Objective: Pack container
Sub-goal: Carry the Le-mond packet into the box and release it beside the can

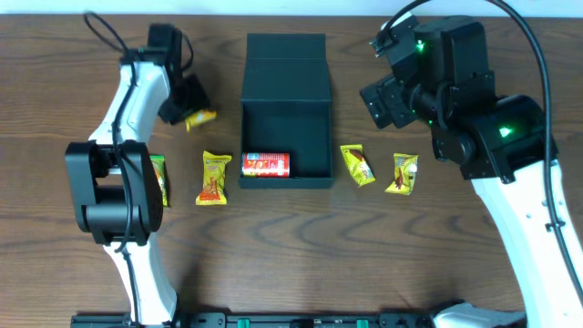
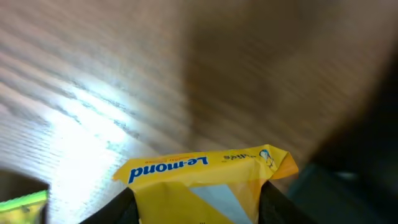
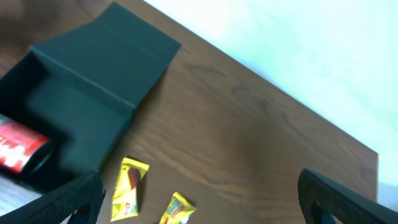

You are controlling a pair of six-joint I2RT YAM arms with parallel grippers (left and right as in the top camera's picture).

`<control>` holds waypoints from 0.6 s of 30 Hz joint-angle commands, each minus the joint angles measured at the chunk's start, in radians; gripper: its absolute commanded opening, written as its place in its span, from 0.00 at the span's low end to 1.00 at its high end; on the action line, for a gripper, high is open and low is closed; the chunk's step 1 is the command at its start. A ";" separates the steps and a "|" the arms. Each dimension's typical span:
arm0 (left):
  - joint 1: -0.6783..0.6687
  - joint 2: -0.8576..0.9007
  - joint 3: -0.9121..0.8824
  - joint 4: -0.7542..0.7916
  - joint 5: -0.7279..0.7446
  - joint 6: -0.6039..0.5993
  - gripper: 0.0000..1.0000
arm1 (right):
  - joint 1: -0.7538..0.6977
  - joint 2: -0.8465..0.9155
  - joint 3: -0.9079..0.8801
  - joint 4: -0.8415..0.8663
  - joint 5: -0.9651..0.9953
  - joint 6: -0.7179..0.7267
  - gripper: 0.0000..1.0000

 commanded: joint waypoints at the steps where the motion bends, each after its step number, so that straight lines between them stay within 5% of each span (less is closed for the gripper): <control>1: -0.035 -0.002 0.106 -0.052 -0.003 0.071 0.41 | -0.037 0.000 -0.007 0.003 0.097 0.002 0.99; 18: -0.445 -0.003 0.172 -0.088 -0.008 0.067 0.38 | -0.397 -0.121 -0.007 0.007 -0.079 0.113 0.99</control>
